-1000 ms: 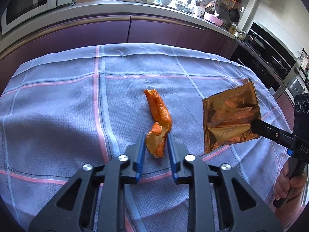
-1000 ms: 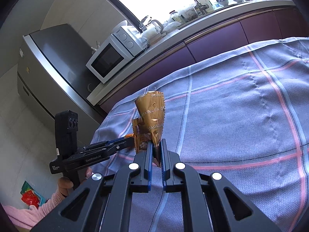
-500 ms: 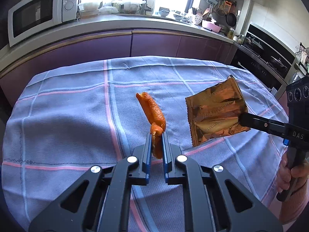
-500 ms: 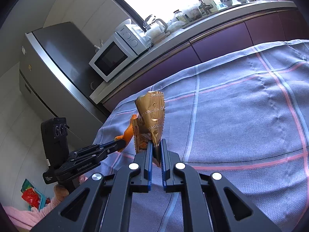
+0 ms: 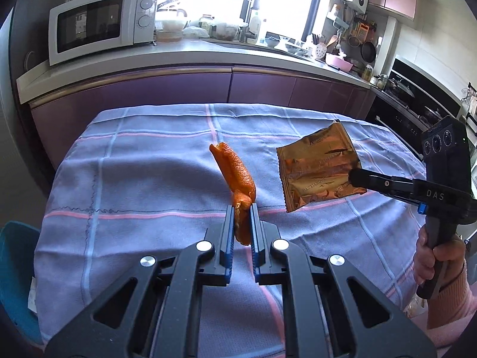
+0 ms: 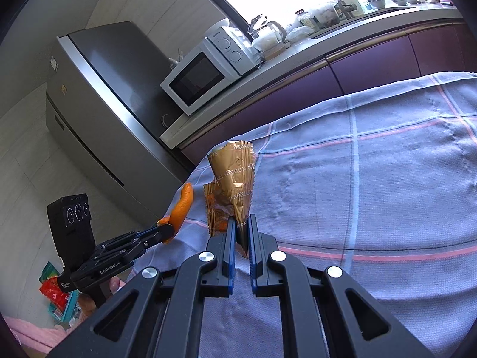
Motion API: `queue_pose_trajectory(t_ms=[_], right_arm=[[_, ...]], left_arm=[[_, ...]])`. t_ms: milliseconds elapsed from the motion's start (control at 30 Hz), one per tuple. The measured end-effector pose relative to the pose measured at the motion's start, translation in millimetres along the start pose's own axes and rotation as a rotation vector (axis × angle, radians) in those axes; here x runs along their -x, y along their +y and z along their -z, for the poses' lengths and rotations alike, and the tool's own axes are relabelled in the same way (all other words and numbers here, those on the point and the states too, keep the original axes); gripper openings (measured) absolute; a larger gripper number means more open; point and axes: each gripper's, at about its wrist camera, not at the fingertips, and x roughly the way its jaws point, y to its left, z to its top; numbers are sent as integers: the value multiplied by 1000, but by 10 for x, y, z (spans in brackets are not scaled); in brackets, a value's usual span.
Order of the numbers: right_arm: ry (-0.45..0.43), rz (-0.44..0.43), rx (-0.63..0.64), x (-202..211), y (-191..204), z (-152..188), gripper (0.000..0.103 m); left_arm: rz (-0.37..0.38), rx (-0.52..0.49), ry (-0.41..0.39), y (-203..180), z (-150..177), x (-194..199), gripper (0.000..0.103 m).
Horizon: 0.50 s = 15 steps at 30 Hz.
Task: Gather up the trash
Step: 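Carry the peel in the left tool while the right tool carries the wrapper to the bin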
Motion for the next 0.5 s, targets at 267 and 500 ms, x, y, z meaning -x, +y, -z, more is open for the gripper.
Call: queue_pose_trajectory(t_ms=[267,500], right_arm=[[43,-54,35,-196,273,41,7],[88,-95,61,-409,499,69,7]], left_arm=[[-55,32,-11,278,252,396,10],[-83,70,-15,474,401,643,10]])
